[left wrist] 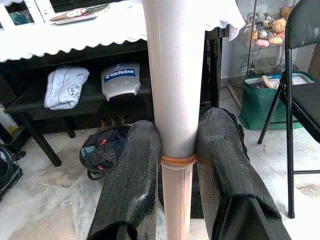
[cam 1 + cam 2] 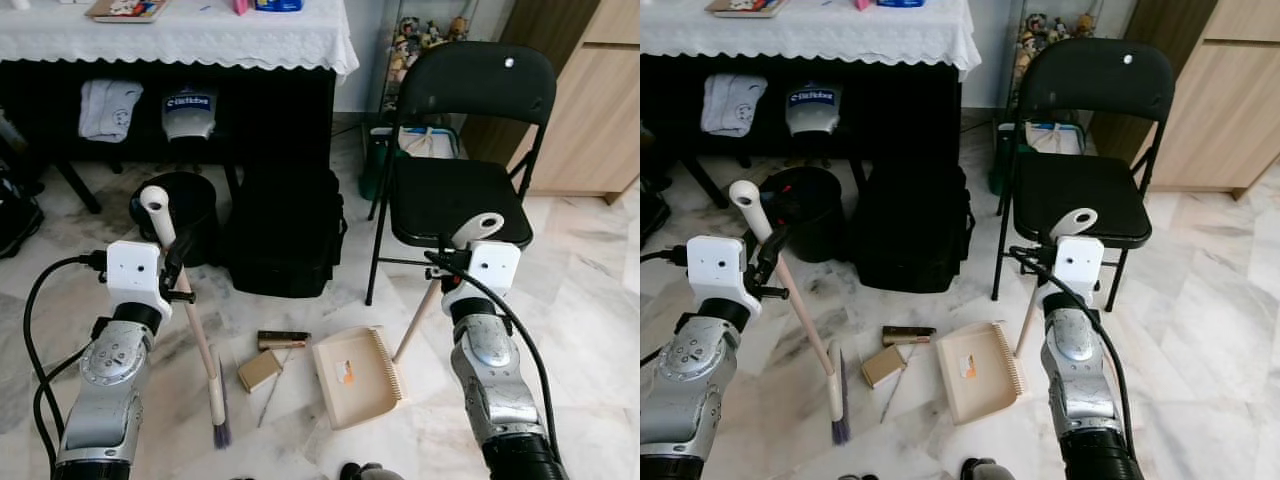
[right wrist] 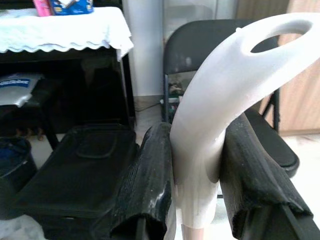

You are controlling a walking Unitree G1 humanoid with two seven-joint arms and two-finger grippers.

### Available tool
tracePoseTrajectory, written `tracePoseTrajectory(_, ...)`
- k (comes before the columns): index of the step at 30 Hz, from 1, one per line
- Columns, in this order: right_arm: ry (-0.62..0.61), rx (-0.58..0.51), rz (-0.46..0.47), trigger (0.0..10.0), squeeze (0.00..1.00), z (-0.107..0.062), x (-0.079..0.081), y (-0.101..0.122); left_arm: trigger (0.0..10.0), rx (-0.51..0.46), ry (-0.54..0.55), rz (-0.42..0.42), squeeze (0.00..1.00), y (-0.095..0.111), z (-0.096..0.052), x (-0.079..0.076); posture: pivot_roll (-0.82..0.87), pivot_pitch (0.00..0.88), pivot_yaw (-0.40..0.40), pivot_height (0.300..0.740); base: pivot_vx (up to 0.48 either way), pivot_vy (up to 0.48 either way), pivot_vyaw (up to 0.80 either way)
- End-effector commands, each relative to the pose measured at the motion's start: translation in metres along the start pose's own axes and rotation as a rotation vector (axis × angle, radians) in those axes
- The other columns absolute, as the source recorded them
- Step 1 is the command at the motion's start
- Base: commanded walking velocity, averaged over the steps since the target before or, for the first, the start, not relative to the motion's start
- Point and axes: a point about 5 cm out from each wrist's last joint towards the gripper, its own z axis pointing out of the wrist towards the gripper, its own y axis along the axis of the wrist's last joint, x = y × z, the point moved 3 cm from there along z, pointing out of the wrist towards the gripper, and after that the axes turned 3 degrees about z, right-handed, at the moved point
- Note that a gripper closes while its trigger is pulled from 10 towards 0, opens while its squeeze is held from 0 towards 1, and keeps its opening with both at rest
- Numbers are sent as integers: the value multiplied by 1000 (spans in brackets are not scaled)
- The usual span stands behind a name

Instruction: Sweep floor

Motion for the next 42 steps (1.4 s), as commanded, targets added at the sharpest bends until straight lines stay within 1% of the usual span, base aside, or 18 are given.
tracePoseTrajectory(1,-15,-45,-2,10000,0,-2,-2,7,10000,-29,9,33,0,4,-2,4,-78,205,-9,740,0,0,0)
tracePoseTrajectory(6,-55,-35,-18,10000,0,-4,-10,1,10000,-23,7,39,0,3,-3,4,-73,211,-6,740,0,0,0)
tracePoseTrajectory(10,-67,-36,-27,10000,0,-5,-12,-1,10000,-17,7,42,0,2,-4,6,-69,220,-1,740,0,0,0)
tracePoseTrajectory(13,-99,-38,-32,10000,0,-5,-17,-3,10000,-14,11,42,0,1,-4,7,-67,223,1,740,0,0,0)
tracePoseTrajectory(20,-141,-34,-54,10000,0,-5,-24,-8,10000,-10,13,41,0,0,-4,7,-62,226,7,740,0,0,0)
tracePoseTrajectory(23,-171,-26,-58,10000,0,-6,-28,-12,10000,-10,12,38,0,1,-3,6,-61,228,8,740,0,0,0)
tracePoseTrajectory(28,-185,-18,-64,10000,0,-8,-30,-19,10000,-12,8,36,0,1,-4,5,-52,234,17,740,0,0,0)
tracePoseTrajectory(31,-206,9,-74,10000,0,-11,-33,-28,10000,-7,6,35,0,1,-5,6,-51,239,20,740,0,0,0)
tracePoseTrajectory(34,-215,17,-81,10000,0,-11,-34,-31,10000,-6,7,29,0,1,-5,5,-45,242,22,740,0,0,0)
tracePoseTrajectory(42,-258,7,-98,10000,0,-6,-45,-30,10000,-4,9,13,0,0,-7,2,-45,248,16,740,0,0,0)
